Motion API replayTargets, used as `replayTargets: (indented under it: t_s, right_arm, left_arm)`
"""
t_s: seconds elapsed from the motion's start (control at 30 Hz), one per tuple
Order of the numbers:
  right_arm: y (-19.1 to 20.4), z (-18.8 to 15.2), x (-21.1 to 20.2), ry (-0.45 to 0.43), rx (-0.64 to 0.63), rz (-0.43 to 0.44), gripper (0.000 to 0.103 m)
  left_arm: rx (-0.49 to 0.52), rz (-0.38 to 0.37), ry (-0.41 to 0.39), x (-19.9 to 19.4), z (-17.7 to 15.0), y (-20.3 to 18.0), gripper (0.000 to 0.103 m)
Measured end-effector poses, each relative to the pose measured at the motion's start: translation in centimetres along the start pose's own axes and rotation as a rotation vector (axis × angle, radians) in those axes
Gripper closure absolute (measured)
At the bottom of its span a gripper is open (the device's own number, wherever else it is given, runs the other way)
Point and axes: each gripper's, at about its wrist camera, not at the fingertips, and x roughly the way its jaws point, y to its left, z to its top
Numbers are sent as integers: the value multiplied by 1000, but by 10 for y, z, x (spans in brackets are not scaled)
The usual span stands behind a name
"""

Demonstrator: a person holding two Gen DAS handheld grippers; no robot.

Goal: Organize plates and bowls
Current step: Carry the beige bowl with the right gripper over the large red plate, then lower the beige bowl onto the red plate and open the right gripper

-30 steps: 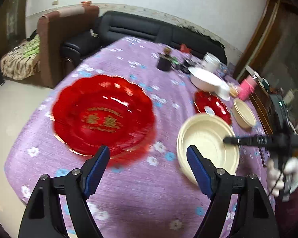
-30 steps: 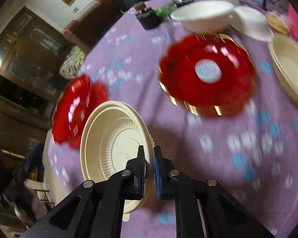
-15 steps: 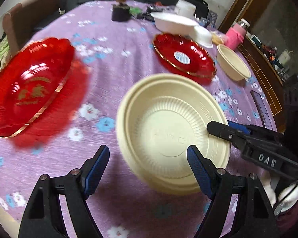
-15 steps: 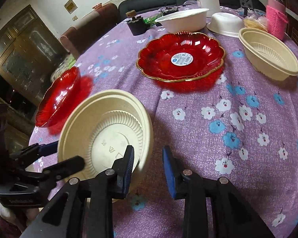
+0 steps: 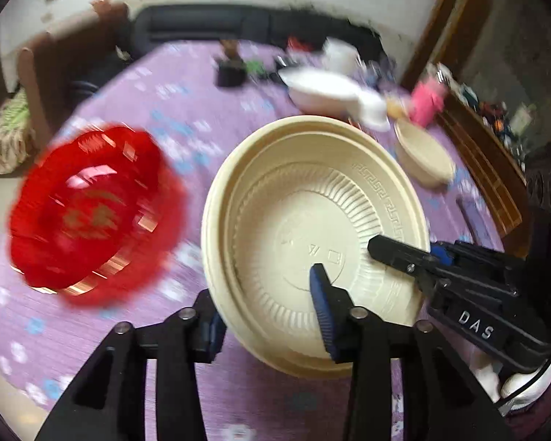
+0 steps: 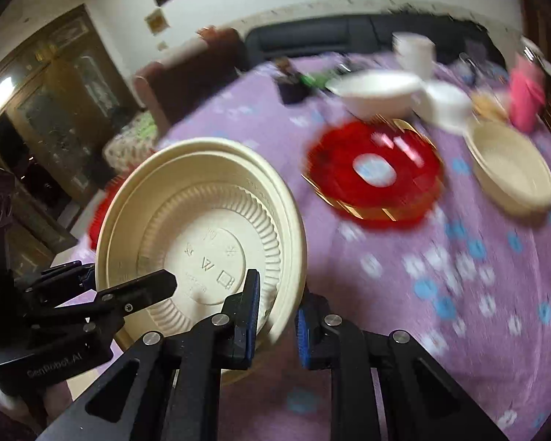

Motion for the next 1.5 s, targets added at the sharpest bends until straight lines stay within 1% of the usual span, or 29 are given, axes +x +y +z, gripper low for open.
replayTargets:
  t_s: [0.03, 0.07, 0.17, 0.23, 0.27, 0.33, 0.37, 0.4, 0.43, 0.47, 0.53, 0.57, 0.63, 0.7, 0.73, 0.77, 0.8, 0.83, 0.87, 0.93, 1.0, 1.1, 1.17, 1.2, 1.27, 1.37, 1.43, 1.47, 1.5]
  right_arm:
    - [11, 8, 3, -6, -18, 8, 84]
    - [23, 17, 7, -12, -37, 19, 84]
    - [63, 42, 26, -18, -94, 56, 83]
    - [89, 59, 47, 6, -119, 88, 83]
    - [98, 65, 57, 20, -127, 101, 83]
    - [117, 75, 82, 52, -152, 102, 83]
    - [125, 79, 94, 66, -164, 97, 83]
    - [134, 82, 107, 83, -179, 89, 83]
    - [140, 83, 117, 95, -187, 83, 83]
    - [145, 84, 127, 111, -192, 73, 83]
    - [147, 83, 147, 145, -180, 66, 83]
    - [147, 83, 154, 158, -176, 64, 83]
    - [143, 83, 165, 169, -168, 53, 83]
    - [142, 82, 169, 159, -166, 46, 82]
    - [141, 82, 170, 155, -168, 43, 78]
    - [141, 83, 171, 149, -167, 37, 75]
    - [140, 83, 171, 142, -164, 33, 68]
    - [139, 83, 171, 132, -159, 32, 63]
    - [138, 83, 169, 122, -153, 34, 60]
    - [136, 82, 162, 100, -144, 45, 55]
    - [135, 82, 150, 66, -136, 36, 53]
    - [131, 79, 124, 0, -125, 25, 52]
    - [132, 68, 98, -89, -136, -33, 52]
    - [133, 56, 80, -158, -144, -76, 51]
    - [135, 31, 51, -272, -143, -144, 47]
    - [147, -32, 5, -491, -173, -253, 32]
    - [154, -70, -14, -609, -204, -304, 21]
    - [159, -94, -22, -684, -228, -347, 18]
    - [164, -108, -27, -739, -256, -384, 13]
  left_arm:
    - [-19, 19, -25, 2, 6, -6, 58]
    - [-36, 43, -40, -6, 9, -2, 56]
    - [-97, 127, -63, -47, 6, 52, 56]
    - [-146, 180, -68, -66, 5, 104, 56]
    - [-177, 205, -64, -57, 10, 113, 56]
    - [-230, 216, -31, -75, 3, 188, 56]
    - [-255, 226, -10, -76, 3, 228, 56]
    - [-265, 244, 6, -76, 3, 257, 56]
    - [-247, 212, 17, -70, 4, 276, 56]
    - [-255, 222, 35, -66, 5, 305, 56]
    - [-277, 237, 66, -45, 11, 320, 56]
    - [-285, 249, 78, -32, 16, 318, 54]
    - [-297, 243, 89, -16, 22, 318, 51]
    - [-315, 229, 79, 0, 33, 301, 44]
    - [-326, 227, 66, 10, 41, 281, 39]
    - [-327, 214, 56, 4, 41, 290, 37]
    - [-337, 220, 47, 14, 46, 264, 36]
    - [-342, 220, 38, 11, 47, 263, 36]
    - [-353, 228, 26, 15, 49, 243, 36]
    - [-370, 222, 13, 7, 47, 235, 34]
    - [-385, 243, 1, -8, 38, 218, 31]
    - [-403, 243, -38, -21, 33, 201, 31]
    - [-424, 261, -74, -33, 28, 192, 26]
    - [-434, 261, -117, -45, 21, 191, 25]
    - [-454, 221, -199, -66, 7, 196, 24]
    - [-499, 136, -305, -96, -10, 192, 24]
    - [-517, 103, -337, -107, -14, 184, 24]
    - [-514, 90, -344, -114, -16, 180, 24]
    - [-509, 96, -341, -113, -11, 170, 24]
